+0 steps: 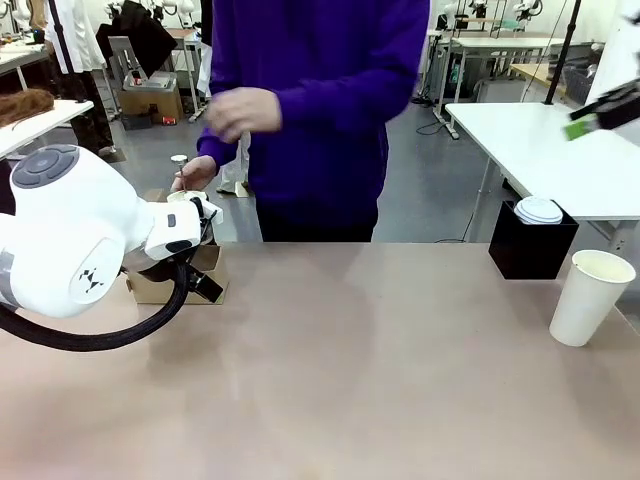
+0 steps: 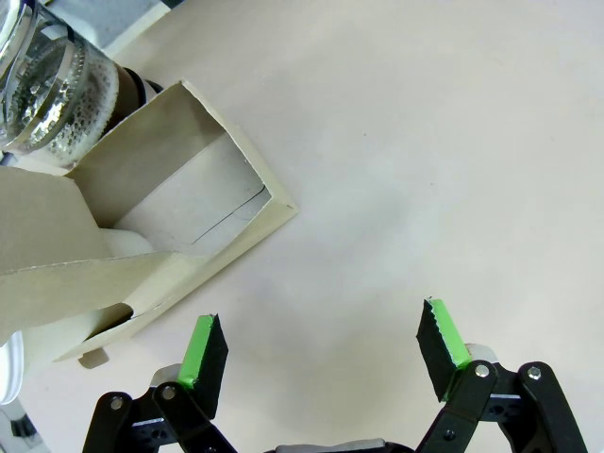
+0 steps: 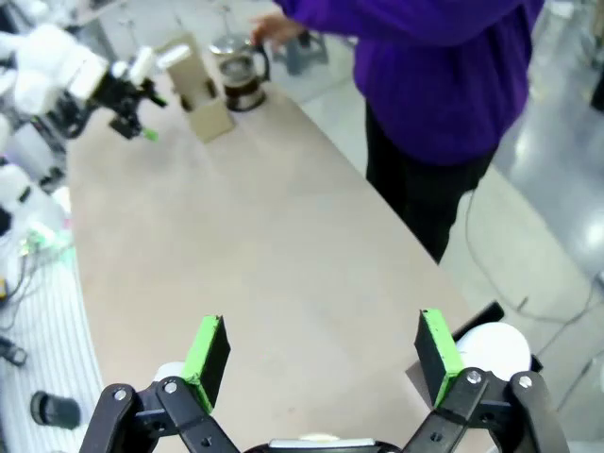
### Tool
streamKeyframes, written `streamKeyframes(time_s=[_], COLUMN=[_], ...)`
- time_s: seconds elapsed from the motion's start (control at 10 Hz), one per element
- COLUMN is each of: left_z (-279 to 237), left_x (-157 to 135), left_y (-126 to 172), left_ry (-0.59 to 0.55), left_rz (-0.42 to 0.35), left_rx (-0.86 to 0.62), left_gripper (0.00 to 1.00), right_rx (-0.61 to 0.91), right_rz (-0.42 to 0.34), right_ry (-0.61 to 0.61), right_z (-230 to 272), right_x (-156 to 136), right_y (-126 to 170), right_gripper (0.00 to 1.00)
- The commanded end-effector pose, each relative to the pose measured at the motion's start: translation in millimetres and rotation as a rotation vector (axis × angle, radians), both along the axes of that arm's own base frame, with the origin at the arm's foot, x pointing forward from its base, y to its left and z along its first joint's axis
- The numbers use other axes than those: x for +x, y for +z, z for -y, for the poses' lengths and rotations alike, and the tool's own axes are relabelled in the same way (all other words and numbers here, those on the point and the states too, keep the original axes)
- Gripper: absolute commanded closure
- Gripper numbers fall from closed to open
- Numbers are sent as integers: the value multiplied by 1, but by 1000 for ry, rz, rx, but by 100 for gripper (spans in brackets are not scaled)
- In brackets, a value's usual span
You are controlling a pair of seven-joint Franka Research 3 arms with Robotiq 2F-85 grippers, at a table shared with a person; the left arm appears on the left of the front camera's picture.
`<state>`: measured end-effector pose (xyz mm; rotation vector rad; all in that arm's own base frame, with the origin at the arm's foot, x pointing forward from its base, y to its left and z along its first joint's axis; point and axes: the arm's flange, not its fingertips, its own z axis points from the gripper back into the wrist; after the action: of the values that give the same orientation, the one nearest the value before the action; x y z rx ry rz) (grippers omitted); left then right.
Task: Pour a drink into a cup and package it in a carrier.
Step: Pick up the 600 ml Paper Cup and place it in the middle top area of the table.
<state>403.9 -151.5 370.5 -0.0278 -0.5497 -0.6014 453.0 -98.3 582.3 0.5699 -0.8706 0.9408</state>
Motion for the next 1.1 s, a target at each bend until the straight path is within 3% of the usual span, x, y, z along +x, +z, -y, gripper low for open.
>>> streamKeyframes(time_s=[0.0,0.2,0.4,0.6,0.7,0.8,1.0], left_z=[0,0,0,0,0,0,0], left_x=[0,0,0,0,0,0,0], left_y=[0,0,0,0,0,0,0], left_ry=[0,0,0,0,0,0,0], left_rz=[0,0,0,0,0,0,0], left_rx=[-1,-1,-1,-1,-1,-1,-1], left_gripper=[0,0,0,0,0,0,0], right_rx=[139,307,424,436,413,454,454], right_rz=[108,155,141,124,155,116,116], right_ry=[129,137,144,121,70,114,114], right_z=[57,112,139,138,131,136,136], right_x=[-17,-26,-22,-17,-17,-34,-34], right_y=[-49,-102,-151,-166,-159,-185,-185], right_gripper=[0,0,0,0,0,0,0])
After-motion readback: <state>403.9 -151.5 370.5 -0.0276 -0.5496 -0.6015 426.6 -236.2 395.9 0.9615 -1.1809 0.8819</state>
